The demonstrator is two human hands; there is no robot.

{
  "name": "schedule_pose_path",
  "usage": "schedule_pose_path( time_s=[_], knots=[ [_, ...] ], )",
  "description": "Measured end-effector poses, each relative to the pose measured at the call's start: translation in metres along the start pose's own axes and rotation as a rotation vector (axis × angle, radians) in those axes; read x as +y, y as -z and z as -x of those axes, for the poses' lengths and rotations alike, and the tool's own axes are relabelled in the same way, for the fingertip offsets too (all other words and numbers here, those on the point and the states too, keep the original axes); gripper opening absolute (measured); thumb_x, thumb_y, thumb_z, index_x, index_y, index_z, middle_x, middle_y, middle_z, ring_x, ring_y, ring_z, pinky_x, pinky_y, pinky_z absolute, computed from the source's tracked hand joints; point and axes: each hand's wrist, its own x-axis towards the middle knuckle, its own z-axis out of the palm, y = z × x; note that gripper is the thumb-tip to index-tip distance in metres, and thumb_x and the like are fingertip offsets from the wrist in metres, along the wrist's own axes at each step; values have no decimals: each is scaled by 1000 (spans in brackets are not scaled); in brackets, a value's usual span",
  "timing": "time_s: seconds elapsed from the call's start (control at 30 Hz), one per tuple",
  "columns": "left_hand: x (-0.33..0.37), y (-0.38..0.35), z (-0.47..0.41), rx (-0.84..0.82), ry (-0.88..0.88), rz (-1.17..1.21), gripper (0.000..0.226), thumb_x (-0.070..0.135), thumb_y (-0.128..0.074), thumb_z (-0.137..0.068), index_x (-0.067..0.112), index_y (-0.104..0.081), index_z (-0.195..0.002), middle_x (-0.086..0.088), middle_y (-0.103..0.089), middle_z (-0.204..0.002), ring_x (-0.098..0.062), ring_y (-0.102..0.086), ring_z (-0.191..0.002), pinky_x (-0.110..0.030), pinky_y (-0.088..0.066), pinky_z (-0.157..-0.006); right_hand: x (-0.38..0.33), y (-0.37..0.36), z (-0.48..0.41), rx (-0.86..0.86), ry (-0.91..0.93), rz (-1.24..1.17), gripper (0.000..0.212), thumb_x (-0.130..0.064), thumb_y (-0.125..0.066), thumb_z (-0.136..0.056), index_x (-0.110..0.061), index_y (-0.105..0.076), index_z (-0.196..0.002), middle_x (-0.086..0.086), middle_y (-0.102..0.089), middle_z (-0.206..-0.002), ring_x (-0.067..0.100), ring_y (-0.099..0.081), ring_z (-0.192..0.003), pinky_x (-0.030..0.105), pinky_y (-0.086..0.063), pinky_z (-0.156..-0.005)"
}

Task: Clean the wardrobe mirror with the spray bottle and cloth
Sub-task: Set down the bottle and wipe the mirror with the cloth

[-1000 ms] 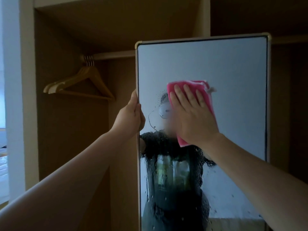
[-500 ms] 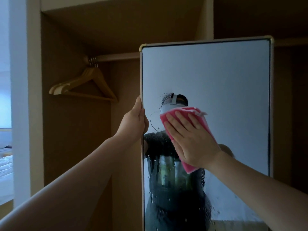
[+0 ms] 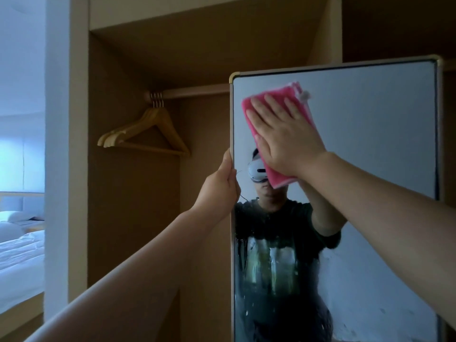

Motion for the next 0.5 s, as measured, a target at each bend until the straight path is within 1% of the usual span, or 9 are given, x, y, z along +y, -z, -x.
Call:
schedule_pose_path(
  time_s=[0.07,0.17,0.2,0.27,0.33,0.37,0.4,0.43,0.5],
  knots=[
    [0,0,0,7,-1,-15,47,19,-32,-103,34,-26,-147,8,-64,-86,-5,-62,-68,-23,-48,-67,3,2,-16,-2,-15,12,59,-39,-10,-100,-15,-19,-154,7,-19,-161,27,-12,-149,47,-5,-121],
    [0,1,1,23,17,-24,49,19,-33,-103,31,-24,-150,-8,-67,-114,-18,-66,-88,-21,-46,-73,5,5,-35,1,-44,20,61,-39,-7,-99,-15,-17,-154,7,-18,-161,27,-12,-149,47,-6,-121],
    [0,1,1,14,18,-10,49,19,-32,-103,31,-23,-150,-10,-67,-115,-19,-66,-87,-23,-48,-74,6,6,-40,4,-58,20,61,-40,-6,-99,-15,-16,-154,7,-17,-161,27,-11,-149,47,-6,-121],
    [0,1,1,-1,28,4,50,19,-32,-103,32,-21,-151,-11,-69,-107,-16,-65,-77,-25,-49,-71,5,6,-47,13,-78,30,61,-39,-6,-99,-15,-14,-154,6,-16,-162,28,-11,-149,47,-6,-121],
    [-1,2,-1,17,28,-37,51,20,-33,-103,30,-19,-152,-8,-68,-110,-16,-66,-83,-18,-47,-69,3,4,-48,20,-84,36,60,-39,-9,-100,-15,-13,-154,7,-16,-162,28,-10,-149,47,-5,-120],
    [-3,2,-1,21,27,-50,51,20,-33,-103,30,-19,-152,-2,-68,-107,-12,-66,-83,-12,-46,-66,1,3,-48,24,-84,35,59,-38,-10,-100,-15,-13,-154,7,-15,-162,29,-10,-149,47,-5,-120],
    [-2,3,-1,15,25,-53,51,21,-33,-103,31,-19,-151,0,-68,-106,-9,-65,-81,-10,-45,-63,1,3,-47,27,-84,33,59,-38,-10,-100,-15,-12,-154,7,-15,-162,29,-10,-149,47,-4,-120],
    [-2,2,-1,2,19,-47,50,20,-32,-104,30,-19,-151,-2,-68,-109,-10,-66,-82,-10,-46,-64,0,2,-46,29,-84,32,59,-38,-11,-100,-14,-12,-154,7,-15,-162,29,-10,-149,47,-4,-120],
    [0,2,0,-2,7,-66,50,18,-32,-104,25,-20,-152,-12,-62,-127,-22,-63,-103,-15,-47,-77,-1,2,-44,31,-84,35,60,-38,-11,-100,-14,-12,-155,8,-15,-162,29,-10,-149,47,-4,-120]
  ],
)
